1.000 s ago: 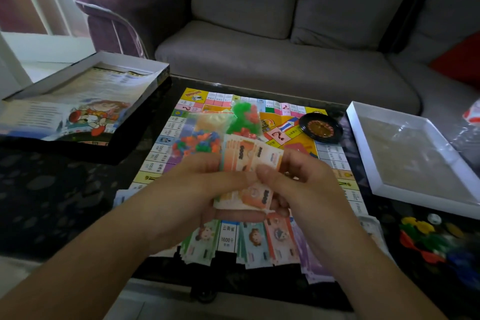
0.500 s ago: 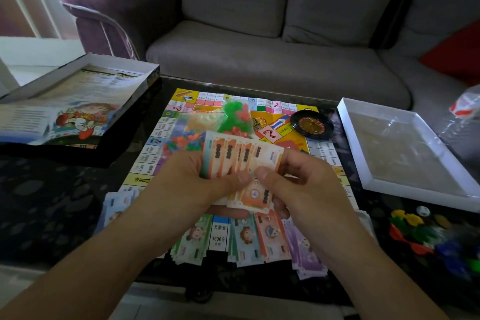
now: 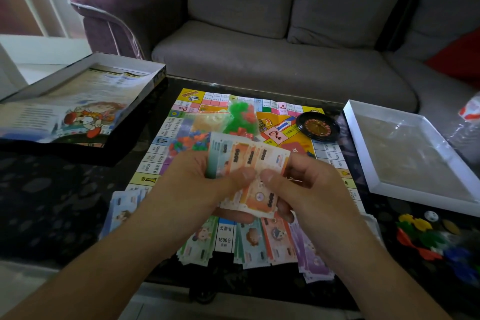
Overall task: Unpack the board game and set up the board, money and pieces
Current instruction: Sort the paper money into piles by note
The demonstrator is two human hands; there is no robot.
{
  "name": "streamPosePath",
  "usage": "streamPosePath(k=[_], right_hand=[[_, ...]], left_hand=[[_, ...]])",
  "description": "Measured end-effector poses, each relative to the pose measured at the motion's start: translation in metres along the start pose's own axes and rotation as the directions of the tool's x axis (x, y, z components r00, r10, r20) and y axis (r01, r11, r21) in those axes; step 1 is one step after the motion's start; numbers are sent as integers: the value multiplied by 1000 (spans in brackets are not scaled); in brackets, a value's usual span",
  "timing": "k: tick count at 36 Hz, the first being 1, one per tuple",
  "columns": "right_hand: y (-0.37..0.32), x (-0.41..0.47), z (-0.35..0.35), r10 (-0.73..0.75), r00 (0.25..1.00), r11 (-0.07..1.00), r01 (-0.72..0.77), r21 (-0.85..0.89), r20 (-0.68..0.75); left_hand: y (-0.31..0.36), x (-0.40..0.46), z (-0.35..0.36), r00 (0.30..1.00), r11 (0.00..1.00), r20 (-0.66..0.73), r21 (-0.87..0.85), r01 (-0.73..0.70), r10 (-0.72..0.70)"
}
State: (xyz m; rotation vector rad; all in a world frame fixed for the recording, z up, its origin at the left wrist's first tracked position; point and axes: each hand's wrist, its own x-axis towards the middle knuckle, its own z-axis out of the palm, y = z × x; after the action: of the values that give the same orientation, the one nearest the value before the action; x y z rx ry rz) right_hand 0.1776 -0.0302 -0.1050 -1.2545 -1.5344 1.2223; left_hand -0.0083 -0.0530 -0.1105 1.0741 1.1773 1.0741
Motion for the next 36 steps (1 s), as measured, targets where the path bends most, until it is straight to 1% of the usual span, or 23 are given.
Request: streamPosePath(k=[5,11,15,18,24,28,31,36], right_hand=[[0,0,-3,34,999,998,-33,51,-10],[-3,-1,-3,24,1000,999,-24,41,-1],[-1,-1,-3,10,1000,1000,-10,4,3],[0,-2,-3,10,1000,1000,-10,3,8],[0,0,-4,49,999,999,-49,-11,0],[1,0,-5,51,999,999,-51,-2,2],[4,2,-6,24,1000,999,-24,-26,12],[7,3,-2,-12,998,1000,14,-25,56]], left_hand=[[4,0,1,999,994,7,-95,50,-50],[4,-1,0,1000,1000,-12,22,-3,3],[1,0,1,999,997,-31,66,-25,27],[1,0,2,999,998,-27,63,-22,24],[4,0,1,1000,1000,0,-5,1,-1],[4,1,-2,1000,1000,-8,12,-5,5],[3,1,-3,1000,999,-24,30,-11,12],[3,2,-2,1000,996,6,86,-14,14]])
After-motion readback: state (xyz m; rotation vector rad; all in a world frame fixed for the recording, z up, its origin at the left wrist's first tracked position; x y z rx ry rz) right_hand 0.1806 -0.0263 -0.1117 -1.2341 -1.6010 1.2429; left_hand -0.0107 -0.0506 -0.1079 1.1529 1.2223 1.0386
